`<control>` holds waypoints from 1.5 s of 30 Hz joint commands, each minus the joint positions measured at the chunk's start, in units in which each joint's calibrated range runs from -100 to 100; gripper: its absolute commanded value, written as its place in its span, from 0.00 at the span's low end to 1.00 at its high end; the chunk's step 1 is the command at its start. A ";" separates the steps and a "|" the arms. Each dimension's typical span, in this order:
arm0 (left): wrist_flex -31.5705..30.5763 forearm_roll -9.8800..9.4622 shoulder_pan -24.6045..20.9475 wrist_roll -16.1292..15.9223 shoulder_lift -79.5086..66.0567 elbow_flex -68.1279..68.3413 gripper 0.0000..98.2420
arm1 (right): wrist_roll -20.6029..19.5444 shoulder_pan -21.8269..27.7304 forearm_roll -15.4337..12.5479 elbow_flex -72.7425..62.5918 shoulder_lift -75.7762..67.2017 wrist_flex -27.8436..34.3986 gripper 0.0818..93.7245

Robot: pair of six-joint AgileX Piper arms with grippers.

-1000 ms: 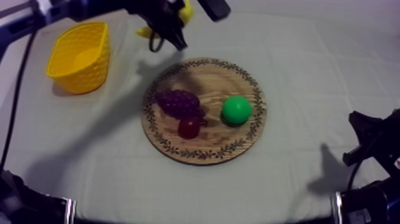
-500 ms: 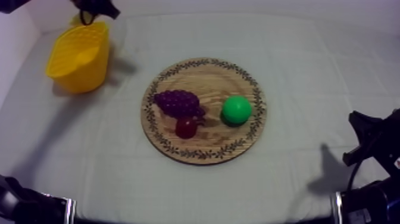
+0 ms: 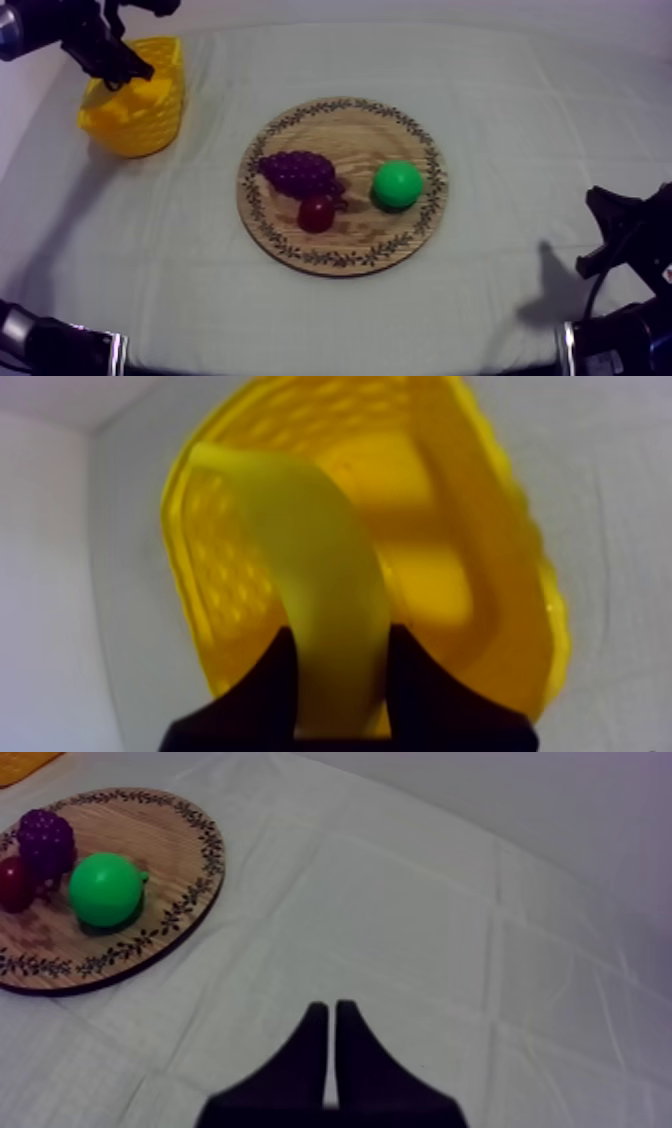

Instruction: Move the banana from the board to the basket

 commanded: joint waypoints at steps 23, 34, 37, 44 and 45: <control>-7.97 1.36 -2.81 1.75 11.26 -5.22 0.21 | -0.01 0.00 -0.02 -0.03 -0.04 0.04 0.00; -13.55 3.30 -3.58 -0.17 11.58 -4.05 0.41 | -0.01 0.00 -0.02 -0.03 -0.04 0.04 0.00; -14.14 3.64 -3.53 -0.33 11.14 -3.78 0.45 | -0.01 0.00 -0.02 -0.03 -0.04 0.04 0.00; -15.39 4.60 -3.13 -1.06 9.47 -2.42 0.55 | -0.01 0.00 -0.02 -0.03 -0.04 0.04 0.00; -15.54 4.63 -3.00 -1.06 8.96 -2.04 0.52 | -0.01 0.00 -0.02 -0.03 -0.04 0.04 0.00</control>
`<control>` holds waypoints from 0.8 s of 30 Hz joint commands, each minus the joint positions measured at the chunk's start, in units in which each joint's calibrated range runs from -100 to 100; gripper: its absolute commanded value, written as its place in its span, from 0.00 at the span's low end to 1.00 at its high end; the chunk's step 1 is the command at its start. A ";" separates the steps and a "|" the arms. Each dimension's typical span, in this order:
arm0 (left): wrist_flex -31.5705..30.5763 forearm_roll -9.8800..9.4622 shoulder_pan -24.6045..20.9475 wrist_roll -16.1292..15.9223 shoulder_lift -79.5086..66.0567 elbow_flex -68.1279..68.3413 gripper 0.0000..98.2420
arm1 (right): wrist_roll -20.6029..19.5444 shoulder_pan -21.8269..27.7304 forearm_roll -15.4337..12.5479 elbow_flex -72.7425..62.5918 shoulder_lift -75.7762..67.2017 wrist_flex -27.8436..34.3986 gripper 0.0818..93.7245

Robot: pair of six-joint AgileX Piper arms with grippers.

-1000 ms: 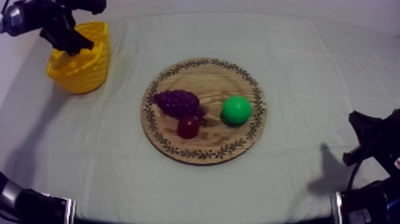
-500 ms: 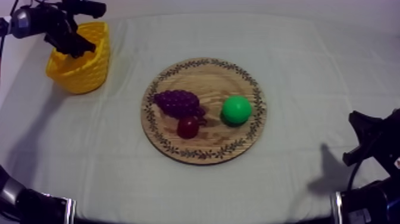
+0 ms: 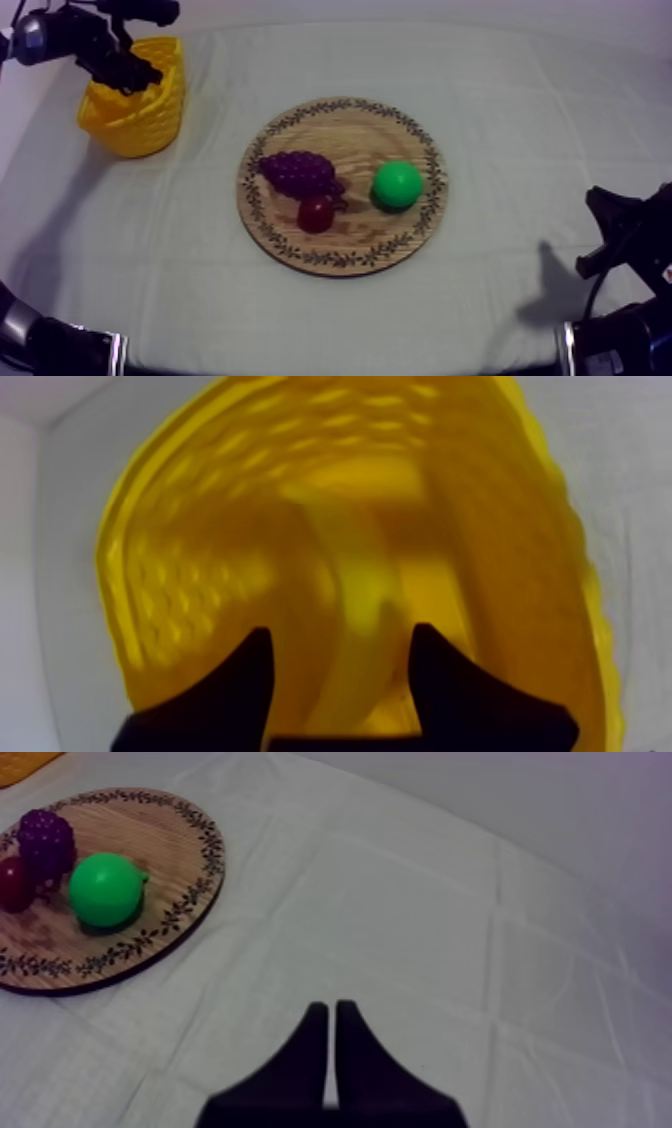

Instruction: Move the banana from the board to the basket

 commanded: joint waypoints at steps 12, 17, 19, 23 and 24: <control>-7.57 0.10 3.09 5.41 -18.17 15.70 0.04 | -0.01 0.00 -0.02 -0.03 -0.04 0.00 0.00; -10.62 0.12 5.72 10.34 -30.61 25.46 0.01 | -0.01 0.00 -0.02 -0.03 -0.04 0.00 0.00; -12.74 0.13 6.56 12.22 -35.80 30.34 0.00 | -0.01 0.00 -0.02 -0.03 -0.04 0.00 0.00; -20.32 -0.10 6.64 15.79 -46.87 42.45 0.00 | -0.01 0.00 -0.02 -0.03 -0.04 0.00 0.00; -22.12 -0.14 6.38 16.39 -49.79 45.43 0.00 | -0.01 0.00 -0.02 -0.03 -0.04 0.00 0.00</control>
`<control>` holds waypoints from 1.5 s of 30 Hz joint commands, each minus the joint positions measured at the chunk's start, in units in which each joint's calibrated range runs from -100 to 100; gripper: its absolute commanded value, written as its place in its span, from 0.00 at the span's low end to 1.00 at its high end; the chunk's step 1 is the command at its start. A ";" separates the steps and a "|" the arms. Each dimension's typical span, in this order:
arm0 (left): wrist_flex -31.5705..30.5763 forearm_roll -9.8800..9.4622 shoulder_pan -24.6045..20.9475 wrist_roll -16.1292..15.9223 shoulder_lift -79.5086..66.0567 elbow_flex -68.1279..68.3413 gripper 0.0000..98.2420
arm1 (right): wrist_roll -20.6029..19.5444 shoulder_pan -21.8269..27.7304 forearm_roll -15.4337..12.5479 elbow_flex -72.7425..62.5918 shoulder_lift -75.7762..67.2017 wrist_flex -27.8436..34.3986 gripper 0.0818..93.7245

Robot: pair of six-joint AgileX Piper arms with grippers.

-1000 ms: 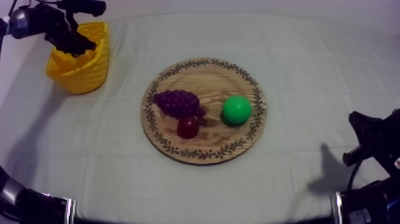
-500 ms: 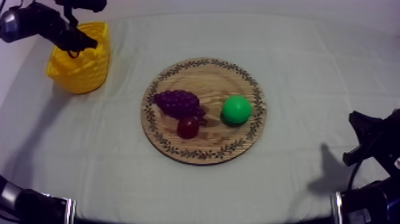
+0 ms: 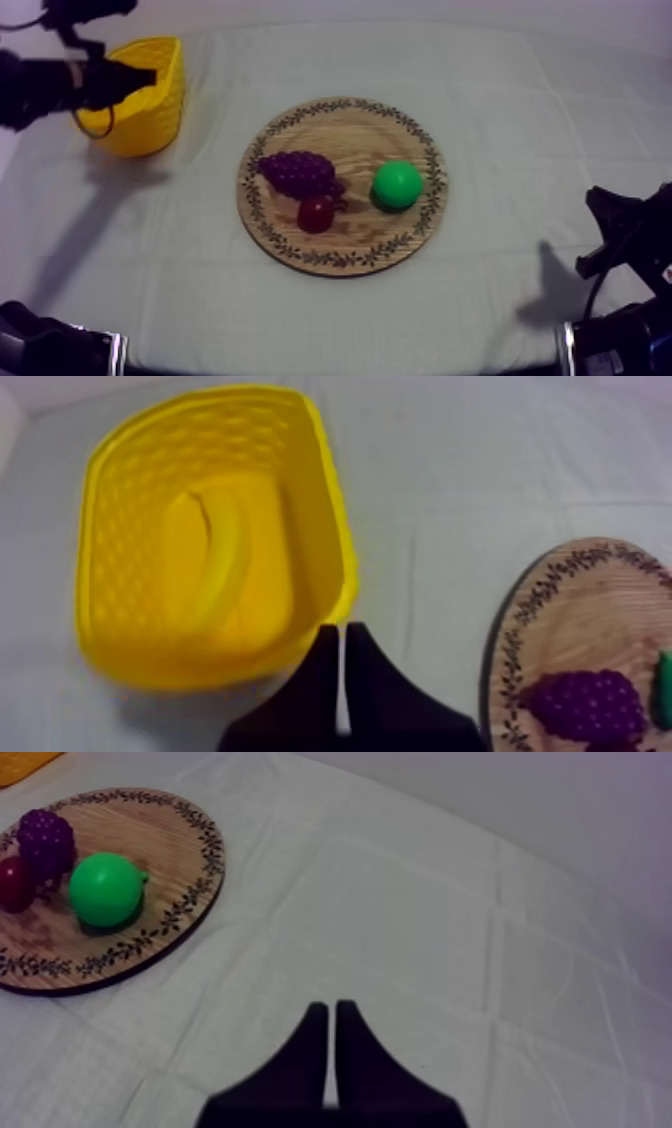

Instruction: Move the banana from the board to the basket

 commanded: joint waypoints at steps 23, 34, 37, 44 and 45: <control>0.37 20.26 -9.55 -15.84 -66.02 47.44 0.00 | 0.00 0.00 -0.02 -0.03 -0.04 0.00 0.00; 11.24 25.37 -9.94 -23.28 -79.04 47.43 0.00 | 0.00 0.00 -0.02 -0.03 -0.04 0.00 0.00; 12.40 25.51 -9.91 -19.80 -80.69 47.30 0.00 | 0.00 0.00 -0.02 -0.03 -0.04 0.00 0.00; 10.75 25.45 -9.90 -10.24 -81.48 47.88 0.00 | 0.00 0.00 -0.02 -0.03 -0.04 0.00 0.00; 10.70 25.45 -9.90 -9.98 -81.50 47.90 0.00 | 0.00 0.00 -0.02 -0.03 -0.04 0.00 0.00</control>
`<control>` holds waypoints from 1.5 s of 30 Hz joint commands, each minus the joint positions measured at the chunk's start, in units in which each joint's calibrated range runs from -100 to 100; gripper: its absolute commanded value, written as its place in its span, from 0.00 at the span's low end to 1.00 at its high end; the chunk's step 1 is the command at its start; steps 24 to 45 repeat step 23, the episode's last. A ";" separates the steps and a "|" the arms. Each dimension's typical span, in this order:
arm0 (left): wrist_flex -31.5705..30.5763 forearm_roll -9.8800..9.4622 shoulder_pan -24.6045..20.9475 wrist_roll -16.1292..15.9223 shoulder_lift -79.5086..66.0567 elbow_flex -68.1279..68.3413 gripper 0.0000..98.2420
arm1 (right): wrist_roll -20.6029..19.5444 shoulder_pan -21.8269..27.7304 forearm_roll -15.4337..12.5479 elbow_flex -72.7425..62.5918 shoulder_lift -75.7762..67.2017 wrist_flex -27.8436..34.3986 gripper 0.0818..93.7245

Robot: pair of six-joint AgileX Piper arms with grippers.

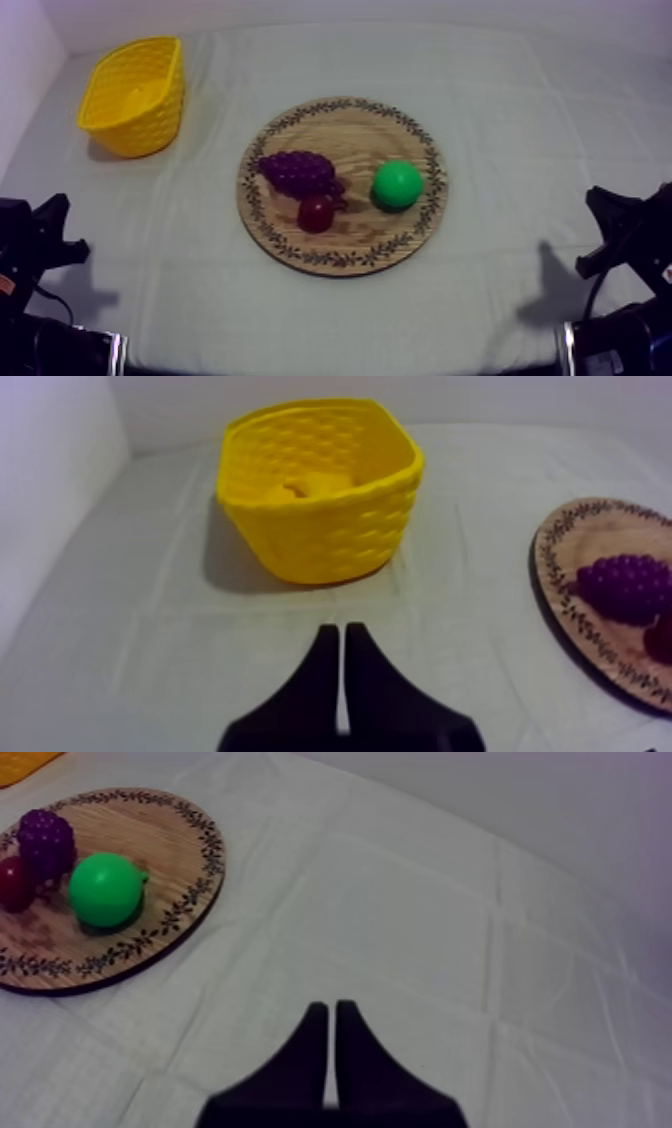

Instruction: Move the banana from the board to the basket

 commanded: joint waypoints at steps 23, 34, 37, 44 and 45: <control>-0.24 -0.05 0.03 10.43 -0.07 0.10 0.00 | 0.00 0.00 -0.02 -0.03 -0.04 0.00 0.00; -0.24 -0.05 0.03 10.43 -0.07 0.10 0.00 | 0.00 0.00 -0.02 -0.03 -0.04 0.00 0.00; -0.24 -0.05 0.03 10.43 -0.07 0.10 0.00 | 0.00 0.00 -0.02 -0.03 -0.04 0.00 0.00; -0.24 -0.05 0.03 10.43 -0.07 0.10 0.00 | 0.00 0.00 -0.02 -0.03 -0.04 0.00 0.00; -0.24 -0.05 0.03 10.43 -0.07 0.10 0.00 | 0.00 0.00 -0.02 -0.03 -0.04 0.00 0.00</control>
